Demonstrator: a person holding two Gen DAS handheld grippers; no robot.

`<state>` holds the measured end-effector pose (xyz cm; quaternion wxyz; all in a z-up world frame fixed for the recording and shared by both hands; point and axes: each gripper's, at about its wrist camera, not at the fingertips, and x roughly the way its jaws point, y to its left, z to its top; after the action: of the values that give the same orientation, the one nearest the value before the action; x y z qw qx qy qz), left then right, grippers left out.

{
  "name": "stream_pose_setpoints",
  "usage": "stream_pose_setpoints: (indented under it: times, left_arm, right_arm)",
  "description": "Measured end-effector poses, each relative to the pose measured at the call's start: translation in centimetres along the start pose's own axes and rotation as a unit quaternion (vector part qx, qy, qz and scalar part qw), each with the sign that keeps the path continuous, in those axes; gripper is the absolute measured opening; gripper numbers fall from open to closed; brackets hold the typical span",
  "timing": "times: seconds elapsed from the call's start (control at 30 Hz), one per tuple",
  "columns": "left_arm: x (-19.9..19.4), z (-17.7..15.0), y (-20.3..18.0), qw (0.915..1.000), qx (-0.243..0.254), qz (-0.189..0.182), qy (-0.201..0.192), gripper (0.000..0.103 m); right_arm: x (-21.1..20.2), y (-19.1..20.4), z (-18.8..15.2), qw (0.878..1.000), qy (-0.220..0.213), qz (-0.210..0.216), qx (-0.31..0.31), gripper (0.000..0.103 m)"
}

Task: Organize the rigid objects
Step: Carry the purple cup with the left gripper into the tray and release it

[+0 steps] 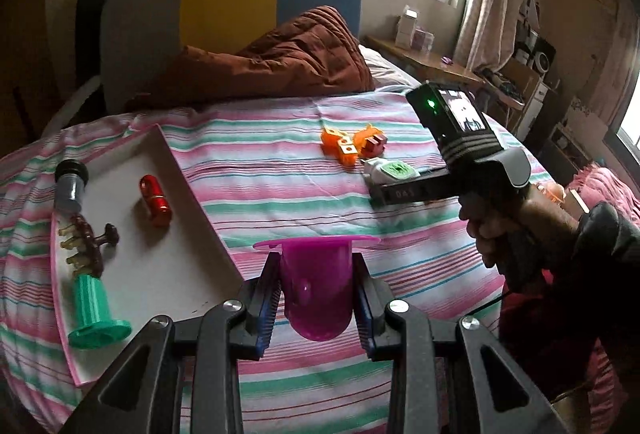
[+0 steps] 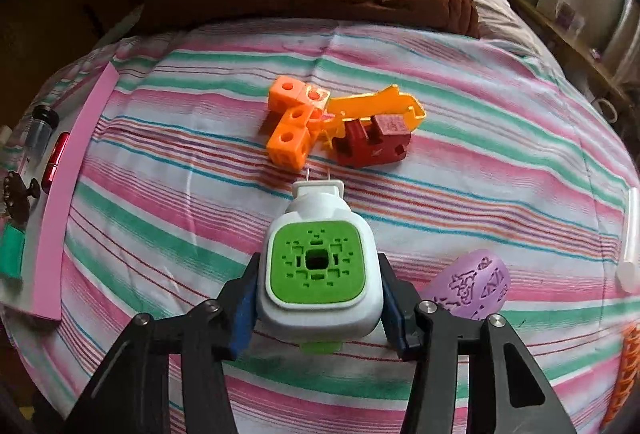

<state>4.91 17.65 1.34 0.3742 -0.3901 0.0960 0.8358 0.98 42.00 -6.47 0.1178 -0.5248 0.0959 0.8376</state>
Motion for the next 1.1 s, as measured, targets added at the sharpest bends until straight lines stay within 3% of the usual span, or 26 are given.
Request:
stream_pose_setpoints:
  times: [0.17, 0.33, 0.63, 0.8, 1.1]
  left_arm:
    - [-0.9, -0.3, 1.9, 0.9998, -0.020, 0.005, -0.005, 0.033]
    - [-2.5, -0.3, 5.7, 0.9972, -0.072, 0.015, -0.013, 0.033]
    - [-4.6, 1.8, 15.5, 0.9835, -0.165, 0.062, -0.040, 0.033]
    - [-2.6, 4.2, 19.9, 0.9742, -0.216, 0.052, -0.038, 0.033]
    - [4.3, 7.1, 24.0, 0.9722, -0.228, 0.052, 0.016, 0.033]
  right_arm:
    - [0.4, 0.1, 0.0, 1.000, 0.003, -0.005, -0.004, 0.053]
    - [0.4, 0.4, 0.0, 1.000, -0.001, -0.014, -0.013, 0.052]
    - [0.4, 0.6, 0.0, 1.000, -0.001, -0.020, -0.022, 0.052]
    - [0.4, 0.7, 0.0, 0.999, -0.001, -0.023, -0.025, 0.052]
    - [0.4, 0.6, 0.0, 0.999, -0.001, -0.023, -0.028, 0.052]
